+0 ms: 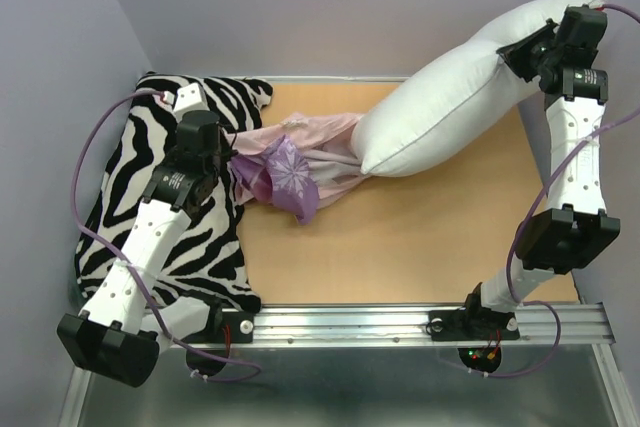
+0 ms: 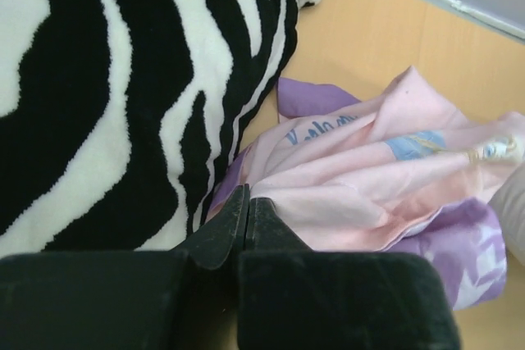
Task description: Remove the pillowcase from the pillow
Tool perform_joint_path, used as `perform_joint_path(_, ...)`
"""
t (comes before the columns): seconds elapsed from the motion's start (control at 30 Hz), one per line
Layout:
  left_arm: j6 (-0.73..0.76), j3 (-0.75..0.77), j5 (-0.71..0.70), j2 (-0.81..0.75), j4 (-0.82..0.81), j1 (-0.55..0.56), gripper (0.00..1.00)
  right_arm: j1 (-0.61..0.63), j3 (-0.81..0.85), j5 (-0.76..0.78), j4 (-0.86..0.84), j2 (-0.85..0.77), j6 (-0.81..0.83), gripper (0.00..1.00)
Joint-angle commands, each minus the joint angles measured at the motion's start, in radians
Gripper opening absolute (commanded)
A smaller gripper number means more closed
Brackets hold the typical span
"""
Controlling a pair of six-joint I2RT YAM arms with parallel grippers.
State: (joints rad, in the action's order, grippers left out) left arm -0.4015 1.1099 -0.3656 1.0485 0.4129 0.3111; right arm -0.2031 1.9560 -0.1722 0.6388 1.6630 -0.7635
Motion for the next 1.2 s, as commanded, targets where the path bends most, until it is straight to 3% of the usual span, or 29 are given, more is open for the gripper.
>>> perform_joint_path(0.0,0.03,0.128,-0.036,-0.001,-0.04,-0.035,0.0,-0.007,0.136,-0.062,-0.18,-0.032,-0.023,0.01)
perform_joint_path(0.43,0.024,0.332,0.014,0.085,-0.051,-0.075,0.0,-0.009,0.332,-0.236,-0.179,0.0,-0.111,0.01)
perform_joint_path(0.67,-0.017,0.237,0.083,0.188,-0.153,-0.081,0.0,-0.009,0.497,-0.335,-0.183,0.061,-0.217,0.01)
perform_joint_path(0.8,-0.039,0.174,0.097,0.24,-0.203,-0.083,0.0,-0.009,0.501,-0.352,-0.183,0.06,-0.226,0.01)
perform_joint_path(1.0,-0.019,0.214,0.077,0.275,-0.206,-0.093,0.0,-0.009,0.474,-0.423,-0.186,0.049,-0.221,0.0)
perform_joint_path(1.17,0.003,0.28,0.117,0.286,-0.198,-0.098,0.0,-0.009,0.319,-0.515,-0.191,-0.002,-0.176,0.01)
